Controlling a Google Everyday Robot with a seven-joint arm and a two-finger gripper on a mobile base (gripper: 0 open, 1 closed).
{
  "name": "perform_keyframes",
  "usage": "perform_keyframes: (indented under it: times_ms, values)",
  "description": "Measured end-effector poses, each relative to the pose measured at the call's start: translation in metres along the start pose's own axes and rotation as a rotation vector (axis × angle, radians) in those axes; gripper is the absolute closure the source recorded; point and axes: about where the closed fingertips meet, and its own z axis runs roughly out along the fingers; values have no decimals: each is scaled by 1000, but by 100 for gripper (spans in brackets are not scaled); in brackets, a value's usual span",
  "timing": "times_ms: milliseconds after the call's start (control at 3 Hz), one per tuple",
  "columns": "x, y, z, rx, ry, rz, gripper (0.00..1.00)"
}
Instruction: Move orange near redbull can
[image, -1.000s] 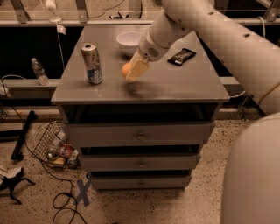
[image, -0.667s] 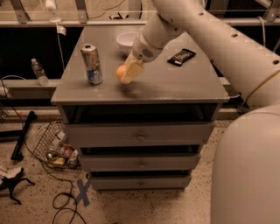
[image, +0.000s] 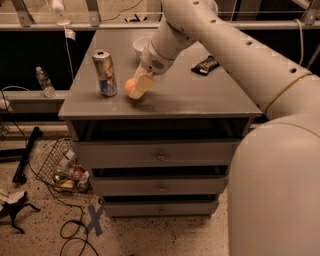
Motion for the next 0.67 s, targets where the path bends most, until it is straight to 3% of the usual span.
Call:
perform_keyframes:
  times_ms: [667]
  values:
    - [-8,-12,11,21,-25,15,97]
